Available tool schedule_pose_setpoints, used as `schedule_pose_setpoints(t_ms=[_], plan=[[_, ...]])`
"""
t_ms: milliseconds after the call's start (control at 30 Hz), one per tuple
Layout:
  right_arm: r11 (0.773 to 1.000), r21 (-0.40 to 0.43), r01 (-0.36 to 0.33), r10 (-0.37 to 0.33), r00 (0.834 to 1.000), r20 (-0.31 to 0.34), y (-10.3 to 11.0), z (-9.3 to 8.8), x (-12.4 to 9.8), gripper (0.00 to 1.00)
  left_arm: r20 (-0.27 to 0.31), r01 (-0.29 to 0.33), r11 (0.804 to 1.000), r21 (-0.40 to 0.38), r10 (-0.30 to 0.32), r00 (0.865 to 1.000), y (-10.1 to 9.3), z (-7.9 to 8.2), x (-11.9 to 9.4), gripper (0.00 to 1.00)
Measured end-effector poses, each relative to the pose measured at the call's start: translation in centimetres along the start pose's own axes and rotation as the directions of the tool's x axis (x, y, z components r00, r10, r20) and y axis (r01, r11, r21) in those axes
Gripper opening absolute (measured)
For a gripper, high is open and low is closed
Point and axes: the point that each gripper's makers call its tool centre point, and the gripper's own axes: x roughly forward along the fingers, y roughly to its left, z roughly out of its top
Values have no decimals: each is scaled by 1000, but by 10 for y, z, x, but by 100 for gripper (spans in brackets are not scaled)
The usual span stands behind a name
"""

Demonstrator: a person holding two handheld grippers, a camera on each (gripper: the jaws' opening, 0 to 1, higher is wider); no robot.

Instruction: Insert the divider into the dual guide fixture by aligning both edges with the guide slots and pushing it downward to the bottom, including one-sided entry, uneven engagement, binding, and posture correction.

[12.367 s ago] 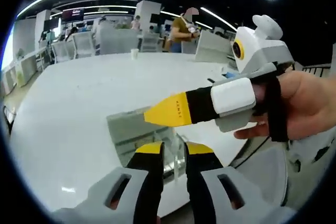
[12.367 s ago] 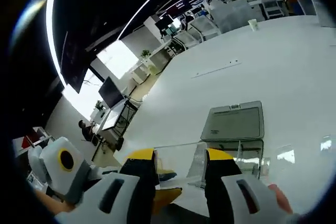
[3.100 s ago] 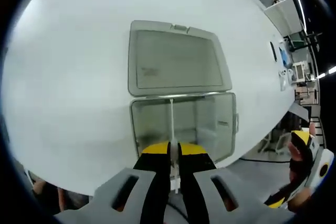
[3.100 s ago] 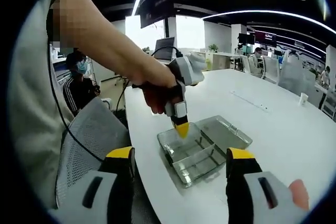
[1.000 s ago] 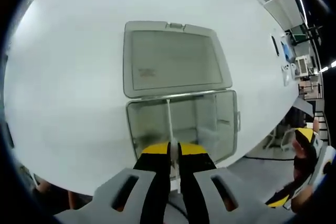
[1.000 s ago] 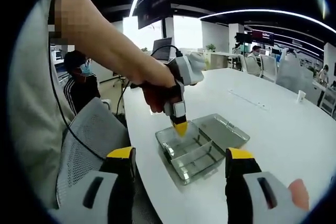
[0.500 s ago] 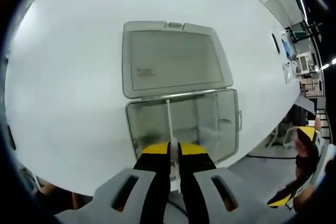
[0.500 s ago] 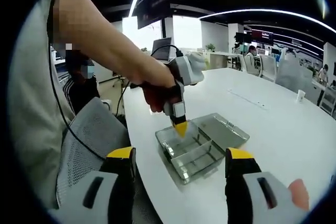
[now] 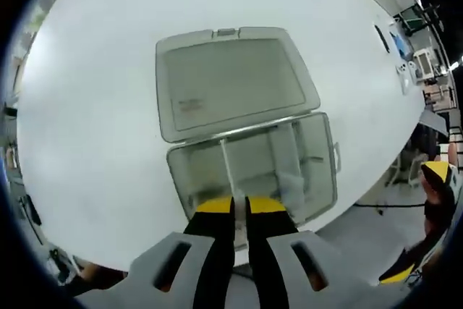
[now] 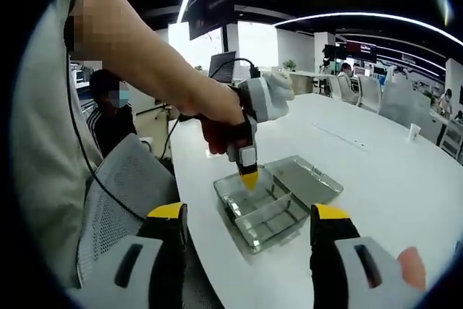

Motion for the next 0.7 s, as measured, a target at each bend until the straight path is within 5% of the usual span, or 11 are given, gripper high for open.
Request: schedule_pose_setpoints(t_ms=[700], plan=[[1000,-2,1,-1,1000,-11,-3,-2,-1,67,-43,-57,994,95,61,997,0,2,10,2]])
